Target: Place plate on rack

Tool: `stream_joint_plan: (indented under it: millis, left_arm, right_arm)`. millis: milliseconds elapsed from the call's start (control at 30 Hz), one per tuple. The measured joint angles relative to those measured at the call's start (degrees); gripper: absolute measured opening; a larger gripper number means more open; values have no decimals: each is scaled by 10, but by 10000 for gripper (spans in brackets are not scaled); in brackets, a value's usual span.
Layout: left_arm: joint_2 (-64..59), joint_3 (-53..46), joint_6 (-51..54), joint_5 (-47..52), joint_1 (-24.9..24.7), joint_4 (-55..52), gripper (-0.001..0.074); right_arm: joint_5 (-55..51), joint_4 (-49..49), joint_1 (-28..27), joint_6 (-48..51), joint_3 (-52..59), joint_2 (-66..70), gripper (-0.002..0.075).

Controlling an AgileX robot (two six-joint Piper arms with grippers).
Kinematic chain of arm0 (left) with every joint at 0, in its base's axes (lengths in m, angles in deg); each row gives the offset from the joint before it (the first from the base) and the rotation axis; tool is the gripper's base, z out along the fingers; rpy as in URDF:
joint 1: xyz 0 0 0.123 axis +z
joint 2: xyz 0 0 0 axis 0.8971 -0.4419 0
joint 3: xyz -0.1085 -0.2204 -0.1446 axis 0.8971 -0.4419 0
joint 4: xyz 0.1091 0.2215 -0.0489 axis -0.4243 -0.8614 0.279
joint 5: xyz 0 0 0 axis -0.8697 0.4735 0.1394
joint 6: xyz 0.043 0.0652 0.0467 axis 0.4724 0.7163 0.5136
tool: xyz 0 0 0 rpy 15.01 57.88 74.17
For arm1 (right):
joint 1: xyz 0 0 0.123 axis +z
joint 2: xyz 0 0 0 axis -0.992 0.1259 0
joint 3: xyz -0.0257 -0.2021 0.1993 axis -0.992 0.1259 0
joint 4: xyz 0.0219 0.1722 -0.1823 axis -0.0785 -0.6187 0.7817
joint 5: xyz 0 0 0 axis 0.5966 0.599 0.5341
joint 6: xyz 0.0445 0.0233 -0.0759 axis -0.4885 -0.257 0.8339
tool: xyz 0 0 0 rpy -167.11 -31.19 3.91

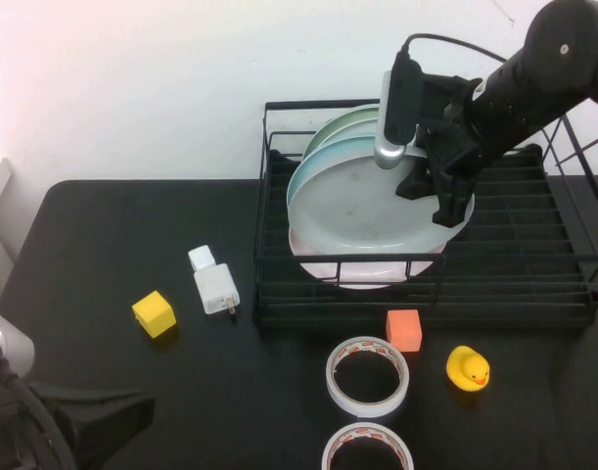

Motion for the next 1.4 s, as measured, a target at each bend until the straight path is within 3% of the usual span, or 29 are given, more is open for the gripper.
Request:
stream_joint_plan:
  millis: [333, 400, 567, 767, 900, 1167, 1400]
  left_arm:
    - [0, 0, 0, 0, 0, -13, 0]
    - [0, 0, 0, 0, 0, -16, 0]
    - [0, 0, 0, 0, 0, -19, 0]
    - [0, -20, -1, 0, 0, -23, 0]
    - [0, -38, -20, 1, 0, -42, 0]
    - [14, -40, -77, 2, 0, -81, 0]
    - [114, -40, -153, 1, 0, -140, 0]
  right_arm:
    - [7, -17, 0, 0, 0, 21, 151]
    - [14, -18, 0, -5, 0, 23, 185]
    - [36, -22, 0, -43, -1, 27, 379]
    - [40, -20, 0, -92, -34, 26, 428]
    - [52, 8, 0, -174, -57, 3, 358]
    - [40, 55, 0, -316, -63, -103, 61]
    - [-2, 17, 0, -351, -40, -204, 2]
